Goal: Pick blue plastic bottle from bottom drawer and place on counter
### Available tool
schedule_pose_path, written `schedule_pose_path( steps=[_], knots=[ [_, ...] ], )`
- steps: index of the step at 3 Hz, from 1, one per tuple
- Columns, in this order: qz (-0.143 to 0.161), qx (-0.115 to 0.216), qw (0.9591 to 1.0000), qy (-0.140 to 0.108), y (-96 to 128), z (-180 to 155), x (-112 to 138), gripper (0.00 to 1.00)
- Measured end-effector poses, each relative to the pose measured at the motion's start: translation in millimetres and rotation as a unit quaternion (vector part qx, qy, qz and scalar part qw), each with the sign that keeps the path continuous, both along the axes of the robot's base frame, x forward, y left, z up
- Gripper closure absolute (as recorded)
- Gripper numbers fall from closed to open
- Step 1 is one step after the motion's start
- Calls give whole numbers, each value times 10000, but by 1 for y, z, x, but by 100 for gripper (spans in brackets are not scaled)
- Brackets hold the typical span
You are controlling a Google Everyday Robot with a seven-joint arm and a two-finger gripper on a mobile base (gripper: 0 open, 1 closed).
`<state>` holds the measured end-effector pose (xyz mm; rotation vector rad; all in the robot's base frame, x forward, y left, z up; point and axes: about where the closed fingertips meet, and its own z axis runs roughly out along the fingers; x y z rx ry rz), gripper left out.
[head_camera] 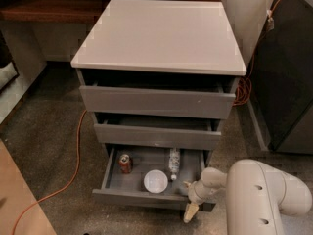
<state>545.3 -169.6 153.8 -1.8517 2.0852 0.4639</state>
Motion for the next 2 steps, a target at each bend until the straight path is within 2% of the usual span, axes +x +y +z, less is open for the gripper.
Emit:
schedule_pose_path(
  steps=[1, 2],
  knots=[
    [-189, -55, 9995, 248, -7, -5, -39, 0],
    [-131, -68, 9996, 227, 0, 13, -52, 0]
  ],
)
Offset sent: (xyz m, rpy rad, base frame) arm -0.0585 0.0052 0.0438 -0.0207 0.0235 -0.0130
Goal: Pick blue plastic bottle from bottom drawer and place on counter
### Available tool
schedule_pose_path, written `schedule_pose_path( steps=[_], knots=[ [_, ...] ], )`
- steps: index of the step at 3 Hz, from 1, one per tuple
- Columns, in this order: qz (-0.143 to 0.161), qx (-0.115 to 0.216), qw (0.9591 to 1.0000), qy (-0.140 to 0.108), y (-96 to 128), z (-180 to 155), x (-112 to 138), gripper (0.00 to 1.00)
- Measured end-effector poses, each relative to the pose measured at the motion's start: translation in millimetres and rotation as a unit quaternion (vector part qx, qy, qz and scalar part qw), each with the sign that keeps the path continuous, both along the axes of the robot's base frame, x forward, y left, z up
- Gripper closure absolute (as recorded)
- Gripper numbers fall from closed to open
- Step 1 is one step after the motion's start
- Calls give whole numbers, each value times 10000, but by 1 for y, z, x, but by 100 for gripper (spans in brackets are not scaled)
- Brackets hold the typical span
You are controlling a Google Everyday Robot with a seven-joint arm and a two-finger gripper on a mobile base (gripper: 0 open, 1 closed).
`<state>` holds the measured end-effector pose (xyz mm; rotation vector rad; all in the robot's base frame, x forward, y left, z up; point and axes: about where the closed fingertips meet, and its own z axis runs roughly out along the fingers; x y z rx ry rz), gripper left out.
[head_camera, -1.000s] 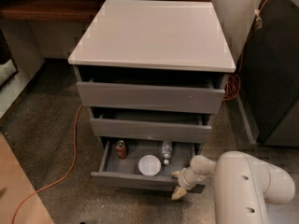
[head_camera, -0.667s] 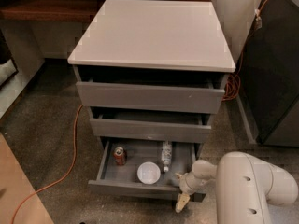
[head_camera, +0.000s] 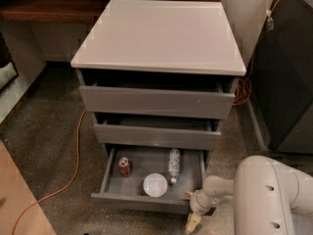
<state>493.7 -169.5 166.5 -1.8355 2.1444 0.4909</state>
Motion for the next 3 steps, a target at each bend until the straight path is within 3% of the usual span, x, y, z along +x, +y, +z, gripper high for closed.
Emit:
schedule_pose_path(
  steps=[2, 3],
  knots=[
    [261, 156, 9994, -170, 26, 52, 11, 2],
    [254, 201, 9993, -189, 33, 64, 27, 25]
  ],
)
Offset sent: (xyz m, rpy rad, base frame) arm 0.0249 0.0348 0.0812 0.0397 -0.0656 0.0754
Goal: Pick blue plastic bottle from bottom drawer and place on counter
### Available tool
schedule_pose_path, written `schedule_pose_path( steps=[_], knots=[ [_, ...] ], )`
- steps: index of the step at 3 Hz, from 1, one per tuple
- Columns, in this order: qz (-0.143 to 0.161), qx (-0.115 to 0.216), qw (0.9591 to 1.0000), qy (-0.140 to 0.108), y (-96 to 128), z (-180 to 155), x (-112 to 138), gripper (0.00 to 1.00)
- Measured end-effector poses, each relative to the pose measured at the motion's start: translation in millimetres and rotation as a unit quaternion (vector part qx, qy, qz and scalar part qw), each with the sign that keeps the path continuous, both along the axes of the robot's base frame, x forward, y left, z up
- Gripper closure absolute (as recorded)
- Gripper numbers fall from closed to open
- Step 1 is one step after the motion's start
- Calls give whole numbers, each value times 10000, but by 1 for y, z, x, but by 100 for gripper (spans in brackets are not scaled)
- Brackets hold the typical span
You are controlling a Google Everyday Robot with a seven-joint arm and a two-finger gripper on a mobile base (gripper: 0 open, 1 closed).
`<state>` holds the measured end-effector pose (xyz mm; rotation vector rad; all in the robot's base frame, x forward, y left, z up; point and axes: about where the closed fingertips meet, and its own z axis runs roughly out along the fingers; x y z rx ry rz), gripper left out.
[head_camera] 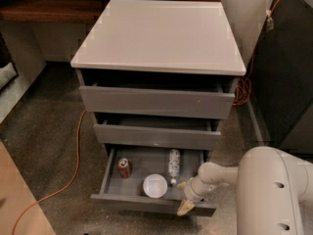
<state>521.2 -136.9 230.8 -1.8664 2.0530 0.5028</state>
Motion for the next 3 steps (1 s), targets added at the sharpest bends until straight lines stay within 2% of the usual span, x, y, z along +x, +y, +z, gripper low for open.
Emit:
schedule_pose_path(
  steps=[3],
  knots=[
    [-383, 282, 9988, 143, -19, -8, 56, 95]
  ],
)
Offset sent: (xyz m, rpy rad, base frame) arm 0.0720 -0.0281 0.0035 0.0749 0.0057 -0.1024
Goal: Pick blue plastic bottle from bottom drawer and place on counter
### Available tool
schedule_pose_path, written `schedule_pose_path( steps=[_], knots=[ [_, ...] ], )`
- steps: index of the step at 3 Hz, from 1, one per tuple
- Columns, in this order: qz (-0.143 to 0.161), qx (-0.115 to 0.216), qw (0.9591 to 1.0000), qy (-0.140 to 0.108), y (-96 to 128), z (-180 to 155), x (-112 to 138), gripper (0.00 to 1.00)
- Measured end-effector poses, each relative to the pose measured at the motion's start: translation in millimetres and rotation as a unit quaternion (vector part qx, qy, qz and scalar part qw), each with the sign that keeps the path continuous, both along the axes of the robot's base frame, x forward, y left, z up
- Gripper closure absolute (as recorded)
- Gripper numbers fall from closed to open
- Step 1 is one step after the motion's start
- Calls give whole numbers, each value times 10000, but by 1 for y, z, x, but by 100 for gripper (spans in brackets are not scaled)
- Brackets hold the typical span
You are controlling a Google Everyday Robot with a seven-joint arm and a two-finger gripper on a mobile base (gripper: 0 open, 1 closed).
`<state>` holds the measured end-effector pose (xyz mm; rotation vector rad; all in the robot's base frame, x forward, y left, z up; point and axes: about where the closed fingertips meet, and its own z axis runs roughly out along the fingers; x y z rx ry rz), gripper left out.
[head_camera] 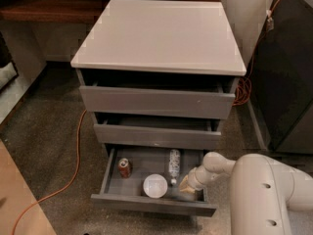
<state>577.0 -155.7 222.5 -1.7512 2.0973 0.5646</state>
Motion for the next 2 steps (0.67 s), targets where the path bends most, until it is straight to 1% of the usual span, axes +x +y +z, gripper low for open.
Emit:
schedule_pose_path(
  steps=[1, 2],
  knots=[
    [-29, -44, 9999, 133, -3, -20, 12, 100],
    [-43, -118, 9994, 310, -3, -49, 13, 100]
  ],
)
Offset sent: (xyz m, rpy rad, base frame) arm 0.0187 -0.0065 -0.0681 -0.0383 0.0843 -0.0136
